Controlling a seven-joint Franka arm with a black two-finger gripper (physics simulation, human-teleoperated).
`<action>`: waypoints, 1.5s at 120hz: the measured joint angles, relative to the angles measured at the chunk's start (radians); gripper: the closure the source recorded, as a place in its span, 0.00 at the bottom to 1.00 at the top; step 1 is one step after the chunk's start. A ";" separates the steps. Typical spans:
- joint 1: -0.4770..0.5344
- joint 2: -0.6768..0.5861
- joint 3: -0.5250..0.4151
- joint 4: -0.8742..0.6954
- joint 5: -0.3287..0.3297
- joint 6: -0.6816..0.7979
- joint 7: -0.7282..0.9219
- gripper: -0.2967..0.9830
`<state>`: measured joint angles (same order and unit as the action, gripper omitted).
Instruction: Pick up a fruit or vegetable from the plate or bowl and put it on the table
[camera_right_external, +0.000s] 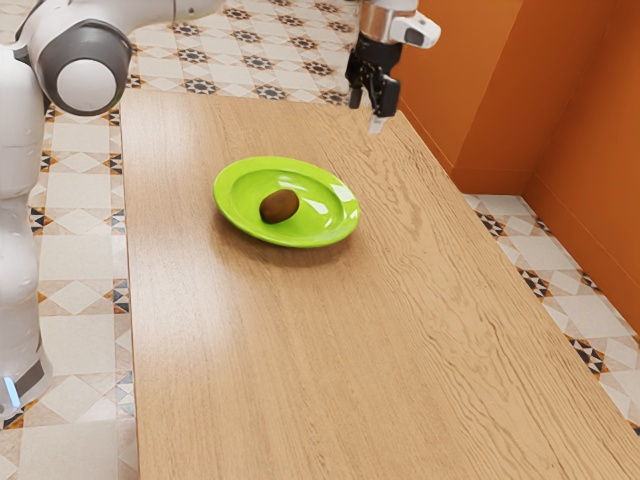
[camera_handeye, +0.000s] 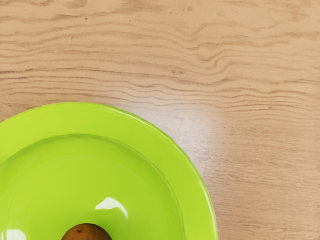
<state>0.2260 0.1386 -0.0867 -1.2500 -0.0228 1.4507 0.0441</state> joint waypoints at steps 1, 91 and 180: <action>-0.001 0.000 0.000 0.001 0.000 0.002 0.000 0.23; 0.041 -0.021 0.017 -0.061 0.004 -0.079 0.064 0.23; 0.103 -0.235 0.192 -0.547 -0.008 0.020 0.085 0.23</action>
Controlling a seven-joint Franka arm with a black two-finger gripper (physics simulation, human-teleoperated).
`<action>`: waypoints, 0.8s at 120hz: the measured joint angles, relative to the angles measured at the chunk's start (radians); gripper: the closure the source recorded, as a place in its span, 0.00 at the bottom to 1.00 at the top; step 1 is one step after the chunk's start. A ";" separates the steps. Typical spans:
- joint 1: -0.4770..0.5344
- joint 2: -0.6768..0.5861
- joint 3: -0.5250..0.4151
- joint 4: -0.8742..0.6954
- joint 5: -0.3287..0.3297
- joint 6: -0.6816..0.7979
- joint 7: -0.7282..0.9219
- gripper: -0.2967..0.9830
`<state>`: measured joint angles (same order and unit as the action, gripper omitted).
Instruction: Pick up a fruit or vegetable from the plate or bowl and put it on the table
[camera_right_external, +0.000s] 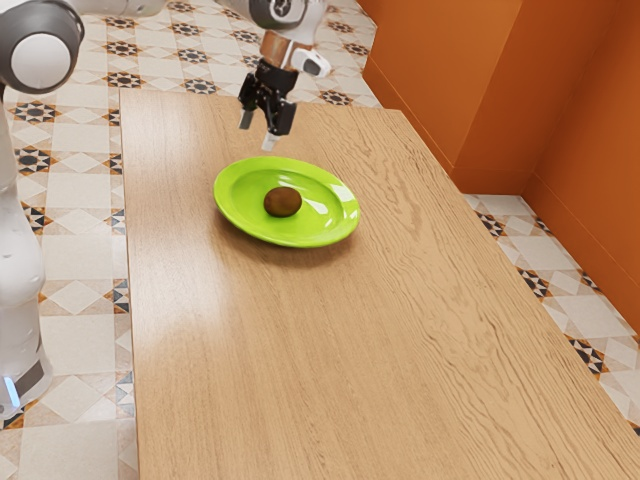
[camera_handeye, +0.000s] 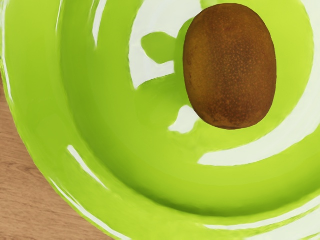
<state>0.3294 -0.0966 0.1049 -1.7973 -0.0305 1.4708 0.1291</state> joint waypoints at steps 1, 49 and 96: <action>0.000 0.000 0.001 -0.001 0.000 0.001 0.000 0.23; -0.014 0.006 -0.030 -0.008 0.001 0.037 0.009 0.23; -0.009 0.012 -0.075 -0.019 0.005 0.118 0.044 0.23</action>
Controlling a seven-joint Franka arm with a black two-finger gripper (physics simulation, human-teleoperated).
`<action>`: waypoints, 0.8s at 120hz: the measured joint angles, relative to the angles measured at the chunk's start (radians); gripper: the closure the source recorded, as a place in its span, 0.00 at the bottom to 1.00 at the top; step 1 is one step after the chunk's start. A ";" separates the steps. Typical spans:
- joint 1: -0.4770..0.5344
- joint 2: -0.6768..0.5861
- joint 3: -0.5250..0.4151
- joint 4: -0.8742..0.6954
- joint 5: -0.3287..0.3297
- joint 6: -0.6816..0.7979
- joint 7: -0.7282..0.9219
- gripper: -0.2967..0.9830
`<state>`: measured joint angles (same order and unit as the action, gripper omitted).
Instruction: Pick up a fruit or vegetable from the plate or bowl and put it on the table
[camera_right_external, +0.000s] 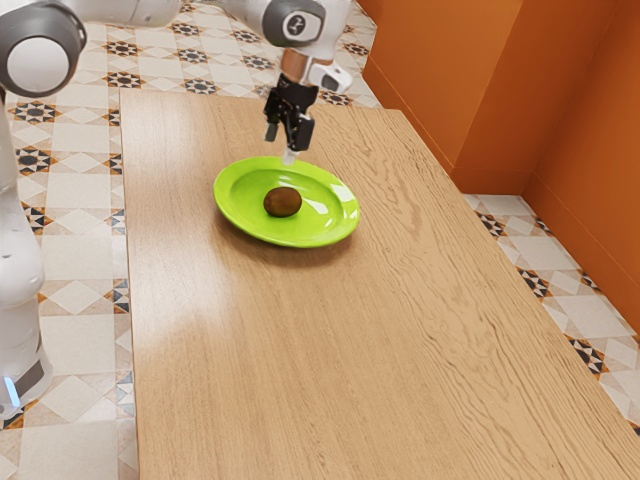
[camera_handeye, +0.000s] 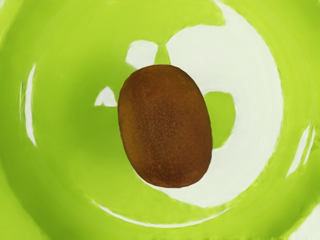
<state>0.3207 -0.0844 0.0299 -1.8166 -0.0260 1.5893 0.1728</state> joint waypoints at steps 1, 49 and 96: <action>-0.002 -0.001 -0.001 -0.002 -0.001 0.000 0.000 0.23; 0.001 -0.023 -0.057 -0.035 0.000 0.015 0.019 0.23; 0.003 0.015 -0.073 -0.054 0.002 0.148 0.052 0.23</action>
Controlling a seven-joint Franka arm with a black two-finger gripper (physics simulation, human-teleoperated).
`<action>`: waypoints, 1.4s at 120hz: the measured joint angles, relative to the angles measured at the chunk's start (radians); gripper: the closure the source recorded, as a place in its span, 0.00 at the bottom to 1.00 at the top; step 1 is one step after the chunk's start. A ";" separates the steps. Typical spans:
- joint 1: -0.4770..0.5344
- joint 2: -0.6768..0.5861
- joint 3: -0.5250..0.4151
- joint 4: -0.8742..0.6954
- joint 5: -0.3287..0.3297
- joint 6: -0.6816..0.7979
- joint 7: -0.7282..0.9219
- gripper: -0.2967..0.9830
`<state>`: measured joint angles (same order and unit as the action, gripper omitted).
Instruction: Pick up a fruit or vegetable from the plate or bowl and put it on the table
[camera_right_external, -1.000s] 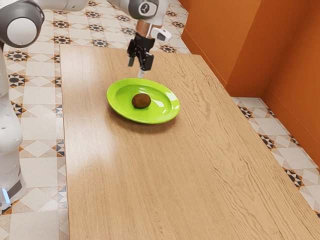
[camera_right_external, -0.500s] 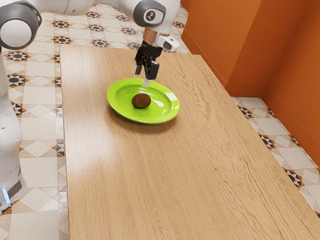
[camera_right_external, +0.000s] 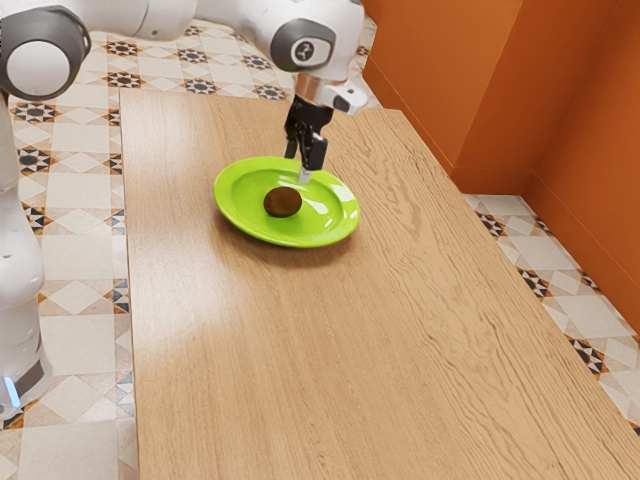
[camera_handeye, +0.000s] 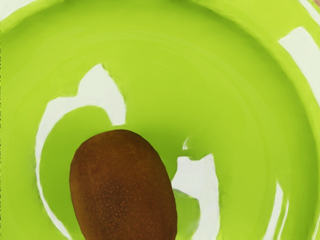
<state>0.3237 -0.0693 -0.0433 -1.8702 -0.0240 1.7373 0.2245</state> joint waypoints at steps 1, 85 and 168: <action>0.001 0.001 0.000 -0.001 0.000 0.002 0.001 0.23; 0.036 0.061 0.005 -0.078 -0.007 0.104 0.050 0.23; 0.026 0.119 0.005 -0.088 -0.011 0.141 0.068 0.26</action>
<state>0.3499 0.0494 -0.0380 -1.9577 -0.0347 1.8778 0.2929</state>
